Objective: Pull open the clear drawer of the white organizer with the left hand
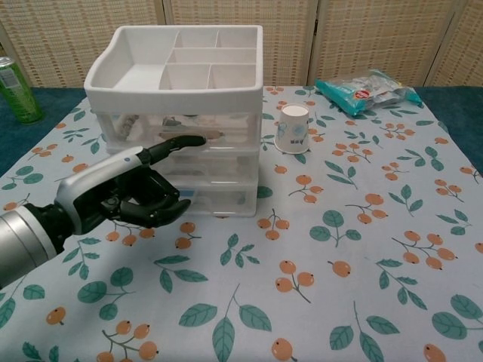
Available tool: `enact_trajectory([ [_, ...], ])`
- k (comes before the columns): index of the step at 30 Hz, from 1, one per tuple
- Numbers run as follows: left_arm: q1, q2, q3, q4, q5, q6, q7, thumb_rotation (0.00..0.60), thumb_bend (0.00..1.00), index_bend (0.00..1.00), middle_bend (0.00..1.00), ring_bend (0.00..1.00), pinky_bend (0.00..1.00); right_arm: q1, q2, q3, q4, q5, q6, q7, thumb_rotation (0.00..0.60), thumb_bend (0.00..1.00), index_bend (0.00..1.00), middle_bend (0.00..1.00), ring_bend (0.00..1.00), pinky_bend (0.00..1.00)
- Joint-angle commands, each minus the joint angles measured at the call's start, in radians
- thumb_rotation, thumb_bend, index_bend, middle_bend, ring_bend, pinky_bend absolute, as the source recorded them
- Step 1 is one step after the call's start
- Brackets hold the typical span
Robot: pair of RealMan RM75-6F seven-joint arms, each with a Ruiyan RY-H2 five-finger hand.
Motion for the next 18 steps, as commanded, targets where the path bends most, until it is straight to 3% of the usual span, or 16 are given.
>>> enact_trajectory([
  [1, -0.001, -0.002, -0.001, 0.002, -0.003, 0.0, -0.004, 0.6, 0.43, 0.09, 0.9, 0.97, 1.0, 0.0, 0.0, 0.0, 0.003, 0.003, -0.002, 0.003, 0.6, 0.28, 0.04, 0.18, 0.08, 0.04],
  [18, 0.006, 0.013, 0.008, -0.003, 0.0, 0.018, -0.049, 0.6, 0.43, 0.17, 0.89, 0.97, 1.0, 0.009, -0.005, 0.004, 0.005, 0.008, -0.015, 0.001, 0.6, 0.28, 0.04, 0.18, 0.08, 0.04],
])
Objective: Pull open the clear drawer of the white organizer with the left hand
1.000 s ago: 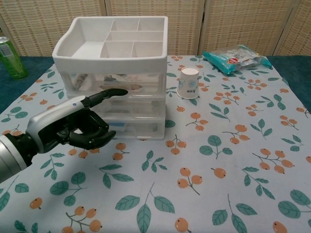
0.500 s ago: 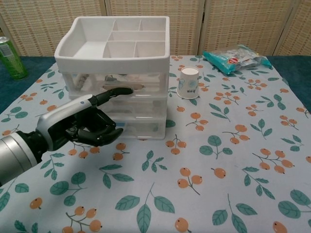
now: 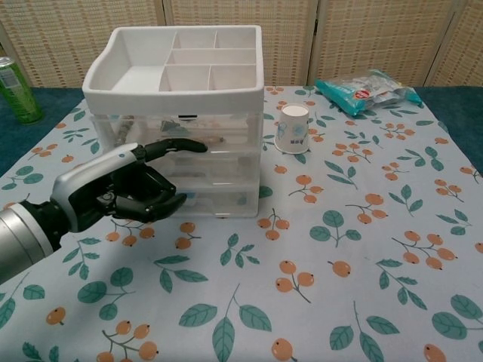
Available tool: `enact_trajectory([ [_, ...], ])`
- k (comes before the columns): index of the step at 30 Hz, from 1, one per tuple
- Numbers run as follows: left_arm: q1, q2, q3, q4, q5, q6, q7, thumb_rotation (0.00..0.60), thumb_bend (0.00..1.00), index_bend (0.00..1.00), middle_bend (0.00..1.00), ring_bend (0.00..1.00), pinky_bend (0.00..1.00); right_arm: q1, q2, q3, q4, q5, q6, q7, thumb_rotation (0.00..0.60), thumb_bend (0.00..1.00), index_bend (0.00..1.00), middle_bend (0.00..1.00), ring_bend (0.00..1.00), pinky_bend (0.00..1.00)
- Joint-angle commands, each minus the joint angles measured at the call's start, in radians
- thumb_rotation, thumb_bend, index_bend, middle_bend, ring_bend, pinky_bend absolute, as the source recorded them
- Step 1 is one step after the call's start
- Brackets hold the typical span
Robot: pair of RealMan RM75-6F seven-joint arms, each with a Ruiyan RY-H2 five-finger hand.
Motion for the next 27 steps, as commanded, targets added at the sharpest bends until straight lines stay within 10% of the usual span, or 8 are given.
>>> enact_trajectory([
  [1, 0.004, 0.005, 0.006, -0.003, 0.004, 0.005, -0.006, 0.6, 0.43, 0.17, 0.89, 0.97, 1.0, 0.0, 0.0, -0.001, -0.003, -0.002, 0.0, -0.003, 0.6, 0.28, 0.04, 0.18, 0.08, 0.04],
  [18, 0.042, 0.085, 0.07, -0.077, 0.056, 0.054, 0.008, 0.6, 0.43, 0.13, 0.89, 0.97, 1.0, -0.006, 0.006, -0.002, -0.023, -0.014, 0.017, -0.024, 0.6, 0.28, 0.04, 0.18, 0.09, 0.04],
  [27, 0.053, 0.205, 0.085, -0.165, 0.101, 0.091, 0.221, 0.6, 0.43, 0.18, 0.89, 0.97, 1.0, -0.006, 0.028, 0.009, -0.045, -0.021, 0.035, -0.05, 0.6, 0.28, 0.04, 0.18, 0.09, 0.04],
])
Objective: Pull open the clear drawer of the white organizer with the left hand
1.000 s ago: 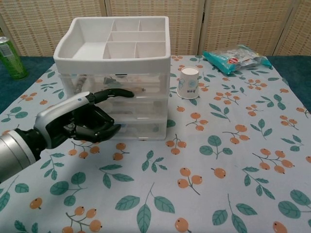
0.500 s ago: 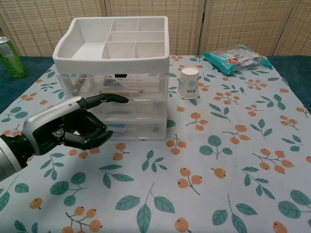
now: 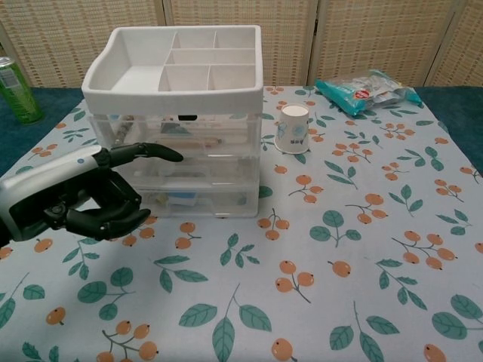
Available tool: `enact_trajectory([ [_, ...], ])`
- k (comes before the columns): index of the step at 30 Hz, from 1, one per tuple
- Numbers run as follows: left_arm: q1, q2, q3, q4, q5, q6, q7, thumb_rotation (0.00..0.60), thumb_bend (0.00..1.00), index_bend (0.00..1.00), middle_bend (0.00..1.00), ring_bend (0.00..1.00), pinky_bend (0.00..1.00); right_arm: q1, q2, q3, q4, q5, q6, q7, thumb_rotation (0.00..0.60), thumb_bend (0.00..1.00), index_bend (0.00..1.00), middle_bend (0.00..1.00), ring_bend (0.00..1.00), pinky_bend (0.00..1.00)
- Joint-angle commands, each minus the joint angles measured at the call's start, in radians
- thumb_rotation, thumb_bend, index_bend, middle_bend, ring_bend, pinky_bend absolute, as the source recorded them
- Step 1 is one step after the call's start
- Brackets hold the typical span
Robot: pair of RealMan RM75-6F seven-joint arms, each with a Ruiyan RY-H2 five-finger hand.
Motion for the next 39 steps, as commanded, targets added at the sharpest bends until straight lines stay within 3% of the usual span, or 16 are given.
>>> enact_trajectory([
  [1, 0.006, 0.066, -0.007, -0.053, 0.01, 0.022, 0.111, 0.6, 0.43, 0.18, 0.89, 0.97, 1.0, 0.0, 0.007, 0.004, -0.007, -0.002, 0.006, -0.007, 0.6, 0.28, 0.04, 0.18, 0.09, 0.04],
  [12, 0.02, 0.194, -0.063, -0.163, -0.034, 0.053, 0.337, 0.6, 0.43, 0.18, 0.89, 0.98, 1.0, -0.001, 0.02, 0.013, -0.022, -0.014, 0.025, -0.022, 0.6, 0.28, 0.04, 0.18, 0.09, 0.04],
  [20, 0.008, 0.222, -0.076, -0.201, -0.07, 0.008, 0.422, 0.6, 0.43, 0.18, 0.89, 0.98, 1.0, -0.007, 0.017, 0.011, -0.016, -0.017, 0.035, -0.012, 0.6, 0.28, 0.04, 0.18, 0.09, 0.04],
  [39, -0.045, 0.168, -0.111, -0.202, -0.117, -0.078, 0.472, 0.6, 0.43, 0.18, 0.89, 0.98, 1.0, -0.017, 0.007, 0.007, 0.019, -0.001, 0.036, 0.026, 0.6, 0.28, 0.04, 0.18, 0.09, 0.04],
])
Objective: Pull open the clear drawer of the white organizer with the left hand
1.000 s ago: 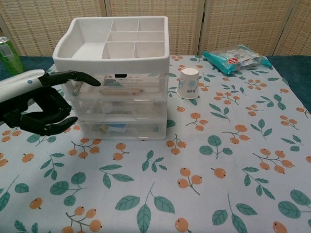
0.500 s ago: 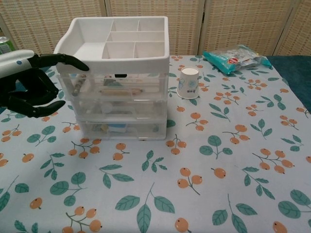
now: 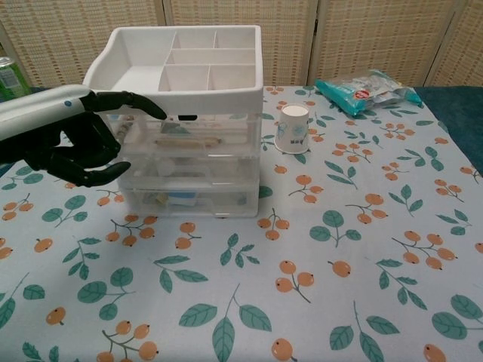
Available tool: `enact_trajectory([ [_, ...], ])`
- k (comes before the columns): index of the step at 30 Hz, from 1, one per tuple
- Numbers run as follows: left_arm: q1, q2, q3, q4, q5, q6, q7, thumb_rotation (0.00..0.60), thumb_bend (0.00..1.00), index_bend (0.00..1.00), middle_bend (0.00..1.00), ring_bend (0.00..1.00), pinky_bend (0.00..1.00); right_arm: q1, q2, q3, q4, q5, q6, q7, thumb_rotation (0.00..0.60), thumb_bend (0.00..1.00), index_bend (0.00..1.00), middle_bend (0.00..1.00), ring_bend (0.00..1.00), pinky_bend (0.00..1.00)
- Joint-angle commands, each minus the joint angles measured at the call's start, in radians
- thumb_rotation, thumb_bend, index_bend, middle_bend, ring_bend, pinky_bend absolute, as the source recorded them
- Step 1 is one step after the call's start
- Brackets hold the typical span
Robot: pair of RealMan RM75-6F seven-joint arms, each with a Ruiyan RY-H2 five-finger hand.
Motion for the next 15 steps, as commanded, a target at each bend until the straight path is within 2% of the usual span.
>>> enact_trajectory([
  [1, -0.007, -0.007, -0.006, -0.001, -0.014, -0.011, 0.016, 0.6, 0.43, 0.17, 0.89, 0.98, 1.0, 0.0, -0.003, 0.0, 0.005, 0.003, -0.003, 0.005, 0.6, 0.28, 0.04, 0.18, 0.09, 0.04],
  [15, -0.022, -0.028, -0.022, -0.015, -0.053, -0.031, 0.096, 0.6, 0.43, 0.18, 0.89, 0.98, 1.0, -0.003, -0.008, 0.001, 0.025, 0.012, -0.005, 0.027, 0.6, 0.28, 0.04, 0.18, 0.1, 0.04],
])
